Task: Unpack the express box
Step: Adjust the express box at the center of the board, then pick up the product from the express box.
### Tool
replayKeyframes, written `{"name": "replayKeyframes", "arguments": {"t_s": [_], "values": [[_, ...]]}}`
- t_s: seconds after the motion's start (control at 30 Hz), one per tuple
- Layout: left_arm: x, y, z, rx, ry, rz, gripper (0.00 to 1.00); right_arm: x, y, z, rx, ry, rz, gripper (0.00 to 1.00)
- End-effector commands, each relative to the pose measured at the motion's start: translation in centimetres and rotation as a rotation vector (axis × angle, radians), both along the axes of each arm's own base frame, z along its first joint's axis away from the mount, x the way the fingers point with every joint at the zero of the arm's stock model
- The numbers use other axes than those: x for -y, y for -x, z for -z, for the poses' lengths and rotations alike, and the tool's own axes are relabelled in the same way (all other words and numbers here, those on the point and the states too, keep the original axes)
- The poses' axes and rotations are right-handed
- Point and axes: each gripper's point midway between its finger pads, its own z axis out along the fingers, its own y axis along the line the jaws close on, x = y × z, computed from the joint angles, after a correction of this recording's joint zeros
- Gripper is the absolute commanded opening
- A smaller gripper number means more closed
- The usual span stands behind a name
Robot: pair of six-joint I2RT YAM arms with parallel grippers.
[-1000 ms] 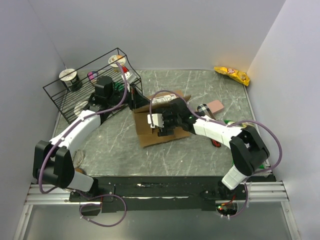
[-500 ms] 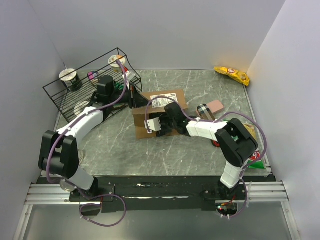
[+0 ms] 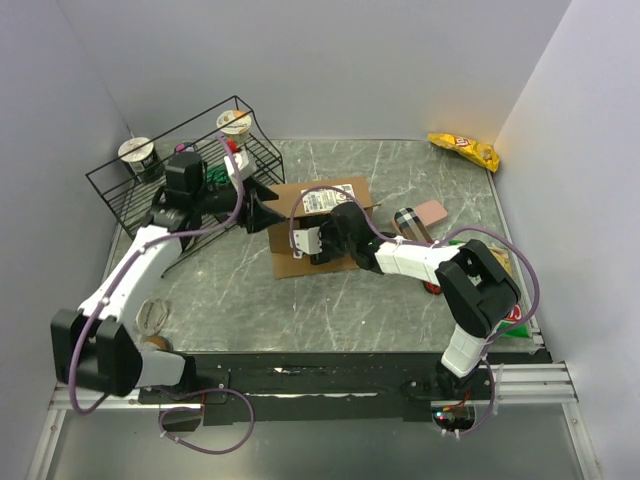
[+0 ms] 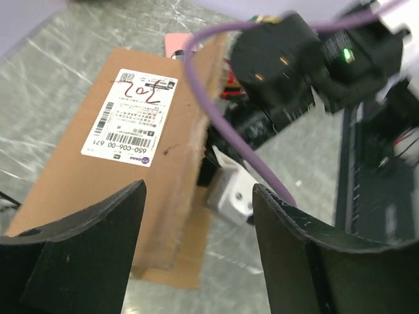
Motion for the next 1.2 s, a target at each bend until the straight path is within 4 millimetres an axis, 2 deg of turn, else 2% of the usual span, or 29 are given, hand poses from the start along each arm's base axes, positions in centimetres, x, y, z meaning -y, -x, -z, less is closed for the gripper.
{"name": "replayKeyframes", "arguments": {"t_s": [0.0, 0.1, 0.23, 0.33, 0.43, 0.47, 0.53, 0.57, 0.63, 0.7, 0.73, 0.77, 0.8, 0.83, 0.87, 0.9, 0.93, 0.97, 1.1, 1.13, 1.17], "values": [[-0.7, 1.2, 2.0, 0.182, -0.088, 0.066, 0.73, -0.7, -1.2, -3.5, 0.052, -0.06, 0.033, 0.77], [-0.4, 1.0, 3.1, 0.195, -0.104, 0.087, 0.73, -0.8, -1.2, -3.2, 0.033, -0.061, 0.042, 0.77], [0.4, -0.7, 4.6, 0.235, -0.143, 0.077, 0.73, -0.8, -1.0, -2.8, 0.024, -0.059, 0.038, 0.77], [0.9, -2.2, 5.4, 0.284, -0.164, 0.046, 0.68, -0.8, -0.9, -2.7, 0.027, -0.057, 0.029, 0.77], [1.3, -2.9, 6.1, 0.346, -0.207, 0.037, 0.59, -0.7, -0.8, -2.7, 0.024, -0.056, 0.024, 0.77], [1.2, -3.4, 6.3, 0.353, -0.224, 0.011, 0.51, -0.7, -0.7, -2.6, 0.023, -0.053, 0.024, 0.77], [1.2, -3.8, 6.5, 0.351, -0.241, -0.009, 0.4, -0.6, -0.7, -2.5, 0.021, -0.055, 0.025, 0.78], [1.3, -3.8, 6.4, 0.334, -0.235, -0.016, 0.3, -0.6, -0.7, -2.6, 0.023, -0.057, 0.031, 0.78], [1.7, -3.6, 5.7, 0.306, -0.221, 0.01, 0.24, -0.5, -0.7, -2.8, 0.007, -0.071, 0.046, 0.78], [2.3, -1.6, 5.9, 0.184, -0.193, 0.095, 0.13, 0.0, -0.5, -3.4, -0.014, -0.094, 0.055, 0.78], [2.7, -1.9, 5.2, 0.149, -0.177, 0.114, 0.1, 0.1, -0.1, -3.4, -0.028, -0.102, 0.049, 0.78], [2.8, -1.3, 5.3, 0.017, -0.149, 0.108, 0.03, 0.2, 0.3, -4.4, -0.034, -0.127, 0.028, 0.77], [3.3, -0.5, 4.5, -0.049, -0.092, 0.156, 0.01, 0.4, 0.9, -4.3, -0.054, -0.121, 0.009, 0.76], [3.3, -0.9, 4.6, -0.123, -0.061, 0.156, 0.01, 0.7, 1.5, -4.1, -0.067, -0.118, -0.004, 0.76], [3.4, -0.7, 4.5, -0.218, -0.035, 0.15, 0.01, 0.4, 2.6, -5.3, -0.065, -0.148, -0.051, 0.75], [3.5, -0.5, 4.4, -0.251, -0.018, 0.166, 0.01, 0.8, 2.9, -5.6, -0.061, -0.148, -0.073, 0.75], [3.5, -0.6, 4.8, -0.276, -0.013, 0.168, 0.01, 1.4, 4.1, -4.7, -0.1, -0.121, -0.092, 0.75], [3.5, -0.5, 4.7, -0.298, -0.001, 0.17, 0.01, 1.5, 4.8, -5.4, -0.101, -0.129, -0.123, 0.75], [3.0, -1.3, 5.1, -0.416, 0.053, 0.204, 0.01, 2.9, 6.9, -4.9, -0.169, -0.075, -0.192, 0.73], [3.1, -1.5, 5.5, -0.461, 0.058, 0.221, 0.01, 3.3, 6.7, -5.4, -0.177, -0.072, -0.194, 0.73], [3.1, -1.5, 5.6, -0.479, 0.057, 0.228, 0.01, 3.8, 7.6, -4.5, -0.232, -0.041, -0.199, 0.71]]}}
